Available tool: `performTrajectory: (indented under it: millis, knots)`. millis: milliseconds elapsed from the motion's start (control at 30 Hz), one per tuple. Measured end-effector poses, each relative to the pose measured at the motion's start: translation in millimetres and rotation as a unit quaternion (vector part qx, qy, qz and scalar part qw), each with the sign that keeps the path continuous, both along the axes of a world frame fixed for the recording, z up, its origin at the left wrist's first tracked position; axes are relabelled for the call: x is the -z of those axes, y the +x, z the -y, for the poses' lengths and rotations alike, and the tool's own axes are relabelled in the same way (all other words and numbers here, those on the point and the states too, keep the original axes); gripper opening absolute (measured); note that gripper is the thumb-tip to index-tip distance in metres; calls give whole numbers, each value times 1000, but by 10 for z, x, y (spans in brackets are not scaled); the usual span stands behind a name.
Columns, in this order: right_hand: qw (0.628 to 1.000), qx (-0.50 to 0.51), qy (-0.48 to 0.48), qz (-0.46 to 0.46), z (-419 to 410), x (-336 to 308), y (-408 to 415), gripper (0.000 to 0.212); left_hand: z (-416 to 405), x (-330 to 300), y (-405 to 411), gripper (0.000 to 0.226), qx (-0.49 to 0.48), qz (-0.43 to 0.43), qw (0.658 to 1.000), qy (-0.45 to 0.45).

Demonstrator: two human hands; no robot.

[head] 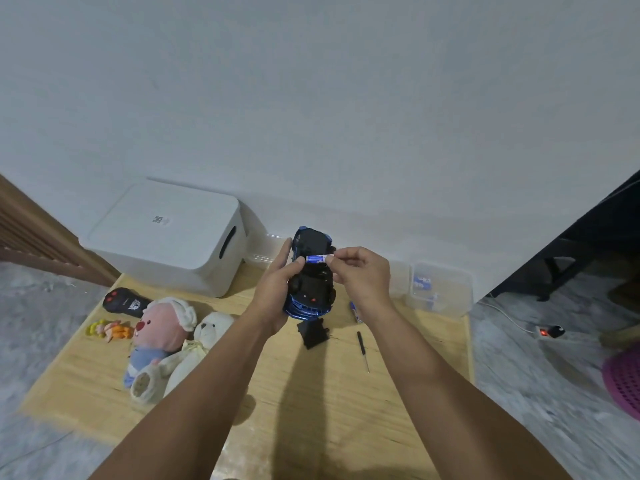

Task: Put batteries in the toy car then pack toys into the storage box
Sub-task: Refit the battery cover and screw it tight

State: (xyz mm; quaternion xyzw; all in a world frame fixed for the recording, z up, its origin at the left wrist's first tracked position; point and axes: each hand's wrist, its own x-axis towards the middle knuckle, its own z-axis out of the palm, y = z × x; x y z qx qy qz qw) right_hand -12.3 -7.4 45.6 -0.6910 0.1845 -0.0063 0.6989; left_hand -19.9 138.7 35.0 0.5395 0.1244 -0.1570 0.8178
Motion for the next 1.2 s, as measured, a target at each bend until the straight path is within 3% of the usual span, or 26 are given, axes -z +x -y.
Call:
performTrajectory:
  millis: [167, 433, 733, 867, 933, 1000, 1200]
  knots:
    - [996, -4, -80, 40, -35, 61, -36, 6, 67, -10, -36, 41, 7, 30, 999, 12]
    - [981, -20, -172, 93, -72, 102, -97, 16, 111, 36, -51, 40, -29, 20, 999, 2]
    - [936, -93, -315, 130, -65, 187, -103, 22, 87, 58, -77, 39, -41, 10, 999, 29]
    - [932, -158, -311, 95, 17, 259, -66, 28, 86, 112, -112, 39, -47, -5, 998, 45]
    - [962, -122, -237, 57, 105, 301, -34, 31, 67, 137, -114, 40, -49, -15, 997, 50]
    - [973, -58, -224, 22, 232, 380, -9, 27, 36, 151, -109, 40, -54, -30, 997, 49]
    - [914, -112, -372, -114, 468, 751, -2, 24, -63, 227, -124, 40, -81, -61, 993, 56]
